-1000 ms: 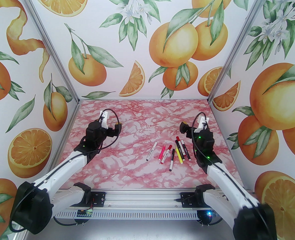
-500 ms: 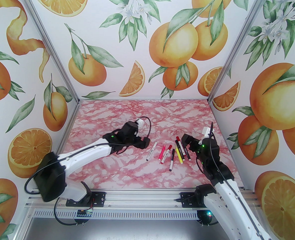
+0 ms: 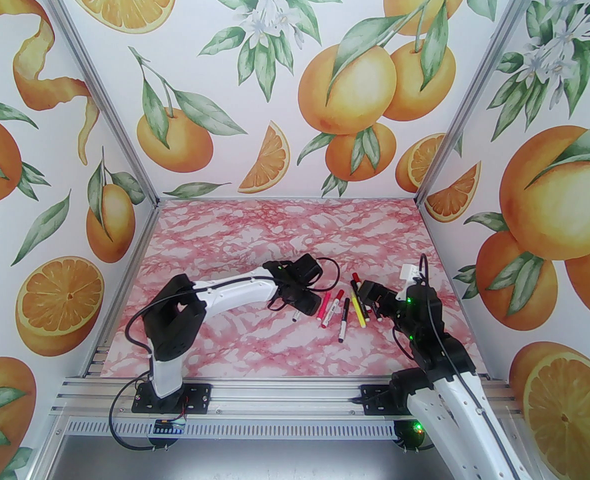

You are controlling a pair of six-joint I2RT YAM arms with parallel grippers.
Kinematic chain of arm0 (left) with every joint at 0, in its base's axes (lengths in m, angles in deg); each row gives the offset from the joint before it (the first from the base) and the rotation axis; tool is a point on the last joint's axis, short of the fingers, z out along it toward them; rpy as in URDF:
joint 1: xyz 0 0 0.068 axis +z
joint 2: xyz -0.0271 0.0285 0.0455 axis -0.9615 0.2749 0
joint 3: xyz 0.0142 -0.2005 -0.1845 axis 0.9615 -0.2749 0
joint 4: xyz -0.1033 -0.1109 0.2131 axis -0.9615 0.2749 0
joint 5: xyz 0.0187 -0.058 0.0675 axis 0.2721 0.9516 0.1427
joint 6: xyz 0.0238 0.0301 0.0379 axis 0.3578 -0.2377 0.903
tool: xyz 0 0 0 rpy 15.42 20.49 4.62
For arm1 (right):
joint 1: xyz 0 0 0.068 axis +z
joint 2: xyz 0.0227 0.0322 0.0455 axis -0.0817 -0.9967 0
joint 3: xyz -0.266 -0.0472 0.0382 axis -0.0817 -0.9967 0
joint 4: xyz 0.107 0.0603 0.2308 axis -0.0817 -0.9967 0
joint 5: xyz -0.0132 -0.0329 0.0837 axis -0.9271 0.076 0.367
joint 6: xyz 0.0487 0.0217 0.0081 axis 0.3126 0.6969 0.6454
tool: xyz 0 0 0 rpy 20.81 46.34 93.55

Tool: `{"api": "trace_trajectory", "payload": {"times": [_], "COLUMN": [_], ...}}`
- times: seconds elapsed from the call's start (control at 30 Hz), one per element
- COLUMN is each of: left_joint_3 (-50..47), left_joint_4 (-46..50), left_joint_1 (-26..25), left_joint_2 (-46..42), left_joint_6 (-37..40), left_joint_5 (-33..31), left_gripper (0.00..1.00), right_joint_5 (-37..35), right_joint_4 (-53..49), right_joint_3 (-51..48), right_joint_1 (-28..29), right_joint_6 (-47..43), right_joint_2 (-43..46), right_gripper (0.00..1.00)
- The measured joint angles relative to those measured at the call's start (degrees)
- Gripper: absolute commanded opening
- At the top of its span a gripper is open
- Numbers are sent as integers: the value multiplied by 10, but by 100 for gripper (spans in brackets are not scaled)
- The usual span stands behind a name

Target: Open the pen caps

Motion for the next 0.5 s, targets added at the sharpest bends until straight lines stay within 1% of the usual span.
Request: {"api": "trace_trajectory", "payload": {"times": [0.07, 0.13, 0.17, 0.4, 0.5], "left_joint_3": [29, 48, 58, 119, 146], "left_joint_4": [20, 36, 47, 108, 132], "left_joint_1": [-1, -1, -1, -1, -1], "left_joint_2": [24, 40, 48, 91, 110], "left_joint_6": [-3, -4, -5, 0, 4], "left_joint_5": [-1, -5, -9, -20, -21], "left_gripper": [57, 56, 53, 49, 44], "right_joint_5": [4, 6, 7, 11, 11], "right_joint_4": [-1, -1, -1, -1, -1], "right_joint_3": [0, 0, 0, 0, 0], "right_joint_1": [0, 0, 0, 0, 0], "right_joint_6": [0, 0, 0, 0, 0], "right_joint_2": [0, 0, 0, 0, -2], "right_gripper": [100, 100, 100, 100, 100]}}
